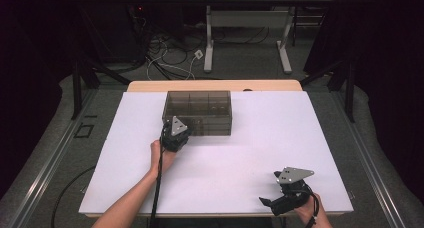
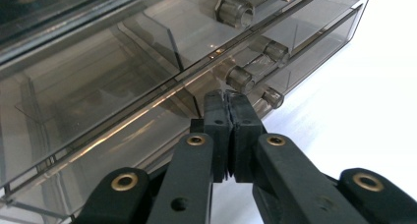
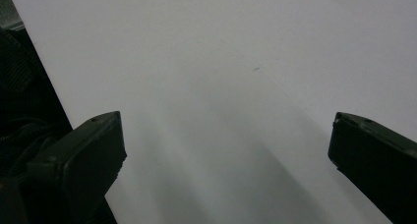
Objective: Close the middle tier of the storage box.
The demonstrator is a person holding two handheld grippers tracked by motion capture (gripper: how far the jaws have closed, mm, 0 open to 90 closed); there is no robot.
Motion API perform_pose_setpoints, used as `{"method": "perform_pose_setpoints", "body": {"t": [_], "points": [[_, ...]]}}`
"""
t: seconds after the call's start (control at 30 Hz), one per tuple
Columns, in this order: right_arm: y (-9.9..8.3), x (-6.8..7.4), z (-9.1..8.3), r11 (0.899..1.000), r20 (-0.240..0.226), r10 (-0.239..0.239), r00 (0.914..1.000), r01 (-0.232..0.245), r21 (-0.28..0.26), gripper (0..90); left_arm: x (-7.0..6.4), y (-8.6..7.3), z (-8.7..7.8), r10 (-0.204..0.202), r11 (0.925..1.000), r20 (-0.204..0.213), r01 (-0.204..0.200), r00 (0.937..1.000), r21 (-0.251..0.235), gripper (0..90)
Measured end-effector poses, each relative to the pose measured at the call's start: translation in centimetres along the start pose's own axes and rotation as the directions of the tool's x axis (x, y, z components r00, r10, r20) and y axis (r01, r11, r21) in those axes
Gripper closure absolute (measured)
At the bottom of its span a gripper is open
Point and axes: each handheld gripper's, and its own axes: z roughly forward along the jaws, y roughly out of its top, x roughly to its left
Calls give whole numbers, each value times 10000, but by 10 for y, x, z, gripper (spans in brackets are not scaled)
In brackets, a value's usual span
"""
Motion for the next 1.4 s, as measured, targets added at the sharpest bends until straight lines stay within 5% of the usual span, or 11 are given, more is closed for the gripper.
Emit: {"method": "perform_pose_setpoints", "body": {"t": [0.27,0.53,0.67,0.73,1.03,1.4], "points": [[1,2,1,10000,38,-68,10000,68,-16,2,-4,3,-9,178,9997,421,-185,9990,160,673],[1,3,-1,9999,111,-70,9999,70,-72,2,-3,4,-22,141,9948,965,-238,9952,993,350],[1,2,0,10000,105,-73,9999,73,-21,2,-3,5,-29,35,9919,1257,-194,9921,1252,284],[1,3,0,10000,114,-96,9999,96,-5,2,-3,5,-33,-27,9915,1129,-120,9936,1298,169],[1,3,-1,10000,153,-85,9998,86,-43,2,-4,5,-48,-429,9861,1524,174,9874,1651,0],[1,3,-1,9999,122,-124,9998,124,-20,2,-21,3,-72,-101,9817,1616,-209,9868,1891,0]]}}
